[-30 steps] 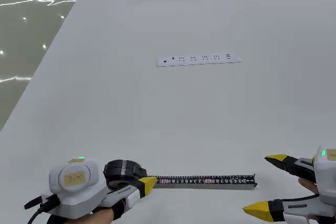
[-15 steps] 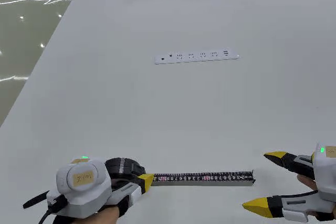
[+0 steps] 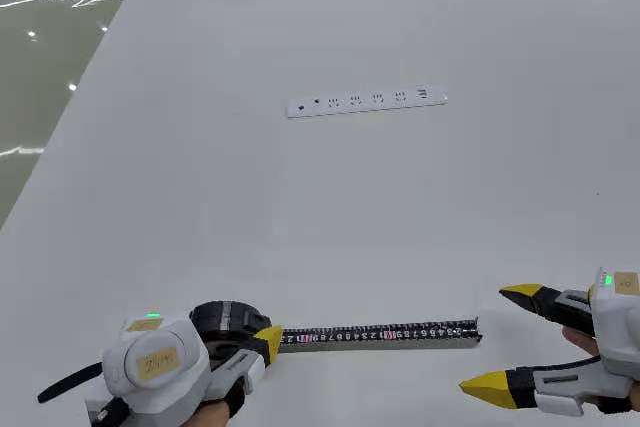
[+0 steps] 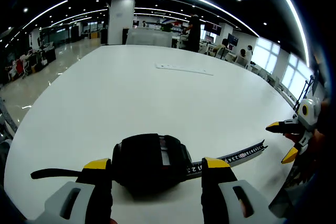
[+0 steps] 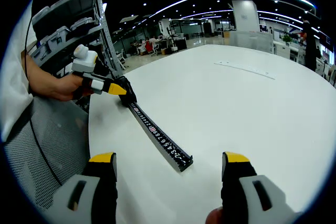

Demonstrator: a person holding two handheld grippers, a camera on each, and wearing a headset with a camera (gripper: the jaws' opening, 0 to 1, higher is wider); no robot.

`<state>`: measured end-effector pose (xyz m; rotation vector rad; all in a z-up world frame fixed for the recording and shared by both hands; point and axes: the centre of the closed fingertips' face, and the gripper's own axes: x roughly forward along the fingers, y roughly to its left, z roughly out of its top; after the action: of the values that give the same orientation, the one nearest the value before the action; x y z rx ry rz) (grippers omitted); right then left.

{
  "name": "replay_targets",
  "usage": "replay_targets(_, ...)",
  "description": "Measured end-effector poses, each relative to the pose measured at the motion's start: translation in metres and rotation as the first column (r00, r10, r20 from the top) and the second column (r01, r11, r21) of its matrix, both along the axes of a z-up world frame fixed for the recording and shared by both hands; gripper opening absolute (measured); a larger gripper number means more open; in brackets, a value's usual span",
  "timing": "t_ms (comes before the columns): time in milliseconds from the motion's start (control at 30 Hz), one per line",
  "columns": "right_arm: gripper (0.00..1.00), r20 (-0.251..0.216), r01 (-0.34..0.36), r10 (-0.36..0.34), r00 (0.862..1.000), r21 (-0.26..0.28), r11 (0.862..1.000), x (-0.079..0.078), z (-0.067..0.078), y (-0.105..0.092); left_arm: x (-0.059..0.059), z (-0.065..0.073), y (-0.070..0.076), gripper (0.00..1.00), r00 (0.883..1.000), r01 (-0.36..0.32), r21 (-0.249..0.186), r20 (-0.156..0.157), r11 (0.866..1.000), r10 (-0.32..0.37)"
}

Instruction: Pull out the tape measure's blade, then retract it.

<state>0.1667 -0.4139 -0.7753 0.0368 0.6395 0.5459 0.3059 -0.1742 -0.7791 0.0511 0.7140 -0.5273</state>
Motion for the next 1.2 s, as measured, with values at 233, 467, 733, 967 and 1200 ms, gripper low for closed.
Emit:
replay_targets(233, 0.81, -0.008, -0.021, 0.021, 1.000, 0.009, 1.000, -0.001, -0.005, 0.004, 0.002, -0.001, 0.000, 0.66, 1.000, -0.028, -0.005, 0.000, 1.000, 0.028)
replay_targets(467, 0.81, -0.013, -0.034, 0.035, 0.999, 0.011, 0.999, 0.001, -0.005, 0.005, 0.005, -0.003, 0.003, 0.63, 0.999, -0.047, 0.011, 0.004, 0.999, 0.047)
replay_targets(733, 0.81, -0.011, -0.044, 0.044, 0.999, 0.015, 0.999, 0.005, -0.007, 0.006, 0.005, -0.006, 0.004, 0.61, 0.999, -0.049, 0.025, 0.003, 0.998, 0.049)
replay_targets(967, 0.79, -0.008, -0.044, 0.045, 0.999, 0.011, 0.999, 0.005, -0.008, 0.002, 0.006, -0.007, 0.004, 0.61, 0.999, -0.049, 0.021, -0.010, 0.999, 0.050)
replay_targets(1200, 0.71, -0.006, -0.067, 0.067, 0.998, -0.013, 0.998, 0.005, -0.015, -0.001, 0.005, -0.007, 0.004, 0.60, 0.999, -0.042, 0.025, -0.021, 0.999, 0.043)
